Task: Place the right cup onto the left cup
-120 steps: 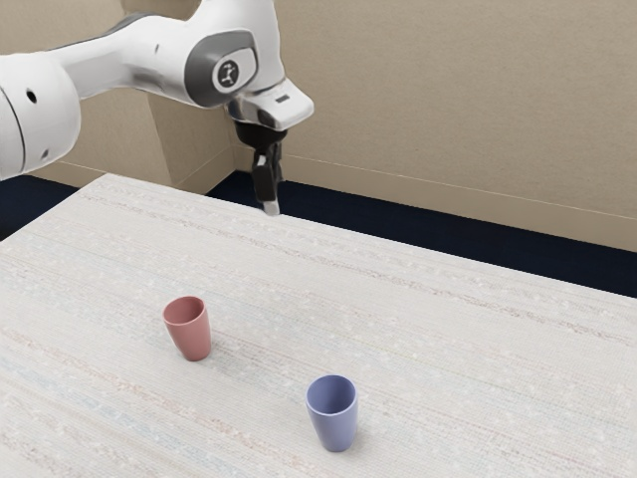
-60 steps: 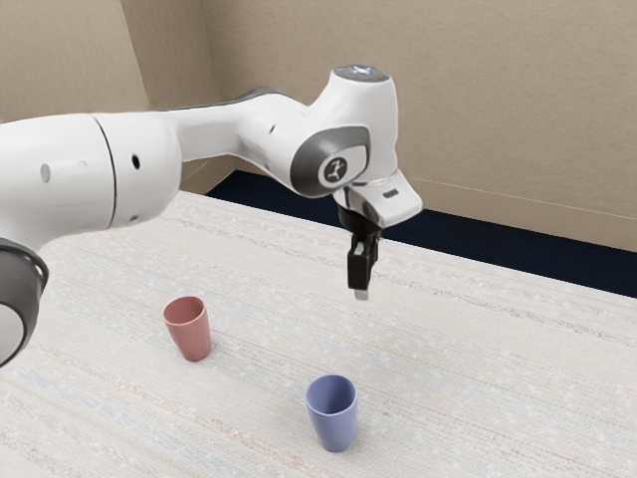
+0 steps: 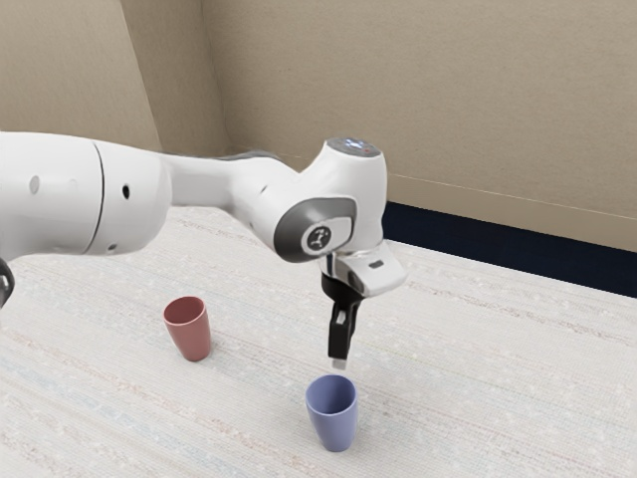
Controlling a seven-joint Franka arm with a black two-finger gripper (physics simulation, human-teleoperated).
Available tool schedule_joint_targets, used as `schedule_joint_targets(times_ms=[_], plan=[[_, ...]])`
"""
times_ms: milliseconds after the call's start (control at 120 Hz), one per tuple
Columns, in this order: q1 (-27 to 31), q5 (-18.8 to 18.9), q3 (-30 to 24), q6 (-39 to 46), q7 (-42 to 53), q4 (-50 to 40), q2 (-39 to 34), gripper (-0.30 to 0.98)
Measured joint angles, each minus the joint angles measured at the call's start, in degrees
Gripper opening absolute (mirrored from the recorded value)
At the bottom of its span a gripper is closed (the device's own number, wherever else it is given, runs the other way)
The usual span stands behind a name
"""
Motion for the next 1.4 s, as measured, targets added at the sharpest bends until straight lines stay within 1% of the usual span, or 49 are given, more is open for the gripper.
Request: schedule_joint_targets(times_ms=[233,425,458,567,633,717,825,1033,1192,1283,1400], plan=[[-0.43,-0.17,-0.08,2.4,-1.49,-1.73,1.75,0.69],[-0.5,-0.49,-0.25,4.57,-2.58,-5.19,1.78,0.67],[-0.53,-0.51,-0.26,4.82,-2.77,-5.37,1.82,0.62],[-0.61,-0.43,-0.3,5.43,-3.39,-5.8,1.73,0.33],[-0.63,-0.31,-0.35,5.69,-3.78,-5.9,1.63,0.19],[-0.64,-0.04,-0.42,5.91,-4.28,-6.01,1.58,0.08],[-0.64,0.19,-0.44,6.1,-4.96,-6.04,1.49,-0.01],[-0.65,0.5,-0.44,6.29,-6.17,-6.49,0.83,-0.07],[0.01,0.7,-0.45,6.01,-7.13,-8.09,-2.44,-0.09],[2.23,0.84,-0.39,5.57,-7.62,-9.7,-5.79,-0.09],[6.25,2.04,-0.36,5.17,-8.15,-11.01,-8.84,-0.09]])
